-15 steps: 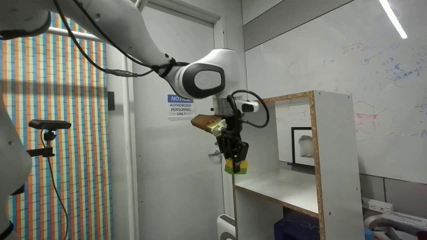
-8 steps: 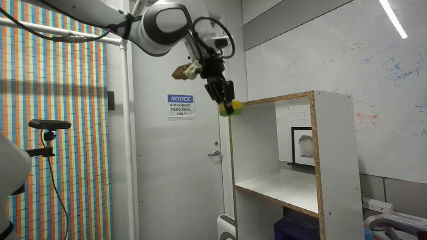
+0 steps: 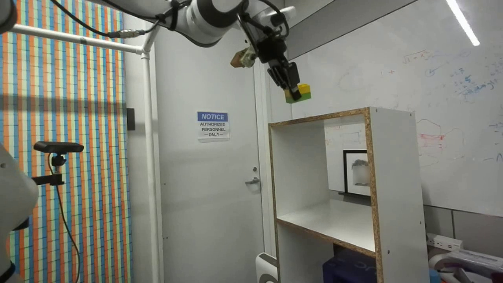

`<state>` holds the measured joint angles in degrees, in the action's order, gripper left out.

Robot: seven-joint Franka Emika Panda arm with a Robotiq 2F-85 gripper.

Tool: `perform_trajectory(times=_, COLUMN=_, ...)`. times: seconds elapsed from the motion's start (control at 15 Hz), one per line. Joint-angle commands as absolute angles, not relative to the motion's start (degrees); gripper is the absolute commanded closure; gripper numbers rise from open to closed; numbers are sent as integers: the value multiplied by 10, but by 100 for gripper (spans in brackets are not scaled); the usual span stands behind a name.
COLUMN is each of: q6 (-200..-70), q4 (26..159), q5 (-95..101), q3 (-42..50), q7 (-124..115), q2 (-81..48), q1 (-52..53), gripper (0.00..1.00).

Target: Move the lego bricks to the top of the shelf

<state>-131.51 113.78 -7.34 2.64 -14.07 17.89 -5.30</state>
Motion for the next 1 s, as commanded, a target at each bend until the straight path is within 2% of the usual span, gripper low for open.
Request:
perform_trajectory(times=0.0, q6=-1289, q4=1013, q5=-41, q3=19, q7=-208, q2=50, q1=-65, gripper=82)
perform_trajectory(times=0.07, q6=-1278, q4=990, q5=-25, q3=20, q7=-230, q2=28, q1=-65, gripper=39)
perform_trajectory(times=0.13, q6=-1264, q4=970, q5=-14, q3=22, q7=-242, q2=16, q1=-61, gripper=38)
perform_trajectory(times=0.2, q6=-1256, q4=957, q5=-5, q3=24, q7=-255, q2=9, q1=-57, gripper=32)
perform_trajectory(times=0.4, q6=-1187, q4=942, q5=7, q3=24, q7=-280, q2=33, q1=-45, gripper=7)
perform_trajectory(times=0.47, q6=-1163, q4=946, q5=0, q3=22, q7=-276, q2=51, q1=-42, gripper=1)
perform_trajectory(times=0.53, q6=-1135, q4=953, q5=-12, q3=21, q7=-261, q2=72, q1=-38, gripper=0)
perform_trajectory(times=0.73, q6=-1053, q4=1005, q5=-43, q3=17, q7=-232, q2=144, q1=-30, gripper=0)
perform_trajectory(times=0.93, q6=-979, q4=1110, q5=-35, q3=17, q7=-222, q2=224, q1=-36, gripper=0)
